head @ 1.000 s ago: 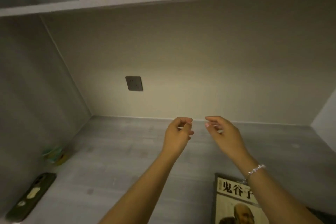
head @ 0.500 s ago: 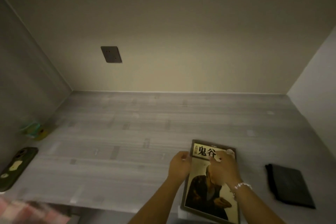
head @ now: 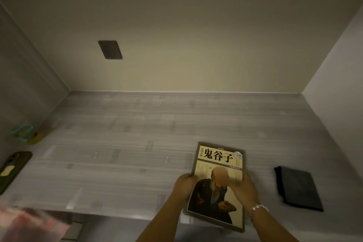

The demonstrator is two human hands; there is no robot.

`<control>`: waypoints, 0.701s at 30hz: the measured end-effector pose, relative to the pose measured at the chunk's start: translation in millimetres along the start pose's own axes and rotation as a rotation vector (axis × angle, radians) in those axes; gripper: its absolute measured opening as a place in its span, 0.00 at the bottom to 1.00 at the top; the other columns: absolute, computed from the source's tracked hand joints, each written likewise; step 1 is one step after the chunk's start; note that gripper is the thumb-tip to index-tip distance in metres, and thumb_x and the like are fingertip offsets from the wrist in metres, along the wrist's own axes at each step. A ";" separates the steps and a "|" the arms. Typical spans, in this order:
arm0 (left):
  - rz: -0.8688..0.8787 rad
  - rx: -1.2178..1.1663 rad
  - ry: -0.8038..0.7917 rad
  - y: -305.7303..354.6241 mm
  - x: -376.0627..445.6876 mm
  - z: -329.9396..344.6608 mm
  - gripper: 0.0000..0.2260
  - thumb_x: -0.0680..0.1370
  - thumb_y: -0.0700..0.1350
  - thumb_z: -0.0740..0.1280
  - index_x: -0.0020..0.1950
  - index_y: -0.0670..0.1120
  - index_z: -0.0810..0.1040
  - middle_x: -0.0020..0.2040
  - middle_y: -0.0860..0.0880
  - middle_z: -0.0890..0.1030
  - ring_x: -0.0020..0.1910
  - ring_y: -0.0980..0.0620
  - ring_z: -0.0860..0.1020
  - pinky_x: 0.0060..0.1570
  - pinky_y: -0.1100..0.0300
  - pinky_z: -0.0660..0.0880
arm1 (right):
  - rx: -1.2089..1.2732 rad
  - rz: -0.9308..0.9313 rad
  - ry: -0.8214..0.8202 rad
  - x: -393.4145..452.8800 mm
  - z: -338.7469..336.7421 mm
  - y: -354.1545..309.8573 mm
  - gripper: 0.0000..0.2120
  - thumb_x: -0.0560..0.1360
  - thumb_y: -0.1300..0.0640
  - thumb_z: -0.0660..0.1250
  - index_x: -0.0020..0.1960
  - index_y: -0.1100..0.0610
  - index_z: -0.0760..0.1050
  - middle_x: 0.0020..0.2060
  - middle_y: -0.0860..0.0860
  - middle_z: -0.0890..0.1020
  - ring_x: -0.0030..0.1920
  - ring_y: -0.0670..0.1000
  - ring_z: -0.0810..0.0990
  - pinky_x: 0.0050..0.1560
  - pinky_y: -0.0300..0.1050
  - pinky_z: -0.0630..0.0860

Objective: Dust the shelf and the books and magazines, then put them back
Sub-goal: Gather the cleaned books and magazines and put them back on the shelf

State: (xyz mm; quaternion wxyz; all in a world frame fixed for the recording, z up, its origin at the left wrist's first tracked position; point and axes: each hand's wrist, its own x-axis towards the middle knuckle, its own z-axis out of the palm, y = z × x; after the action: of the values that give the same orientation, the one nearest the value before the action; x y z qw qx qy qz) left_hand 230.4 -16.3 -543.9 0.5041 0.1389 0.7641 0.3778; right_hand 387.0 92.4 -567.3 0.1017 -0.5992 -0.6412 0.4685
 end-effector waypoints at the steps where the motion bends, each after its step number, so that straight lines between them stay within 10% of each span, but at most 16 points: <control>1: -0.013 -0.037 0.004 1.3 0.1 0.7 0.09 0.80 0.46 0.62 0.55 0.43 0.77 0.51 0.45 0.82 0.51 0.49 0.80 0.52 0.57 0.76 | 0.006 0.002 -0.008 0.7 -0.4 1.3 0.13 0.73 0.56 0.70 0.55 0.56 0.74 0.43 0.50 0.81 0.40 0.47 0.78 0.34 0.38 0.69; 9: -0.071 -0.201 -0.018 -0.4 -9.7 16.9 0.09 0.77 0.43 0.67 0.55 0.43 0.75 0.50 0.46 0.82 0.47 0.50 0.81 0.41 0.61 0.77 | 0.075 0.009 -0.025 0.4 -15.4 6.3 0.06 0.76 0.52 0.67 0.50 0.54 0.76 0.41 0.49 0.80 0.41 0.48 0.77 0.39 0.40 0.71; 21: 0.086 -0.345 0.012 48.4 -19.3 4.1 0.17 0.72 0.39 0.73 0.55 0.47 0.69 0.52 0.43 0.82 0.46 0.45 0.83 0.51 0.48 0.80 | 0.340 -0.032 0.006 -9.1 -29.2 -19.5 0.07 0.75 0.58 0.68 0.53 0.55 0.77 0.43 0.52 0.82 0.44 0.53 0.80 0.38 0.42 0.75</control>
State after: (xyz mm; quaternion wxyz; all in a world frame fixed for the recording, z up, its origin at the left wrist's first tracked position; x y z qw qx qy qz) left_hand 234.6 6.7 -497.2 0.4991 0.0807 0.6842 0.5256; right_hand 396.5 101.6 -533.5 0.2110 -0.5644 -0.5619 0.5668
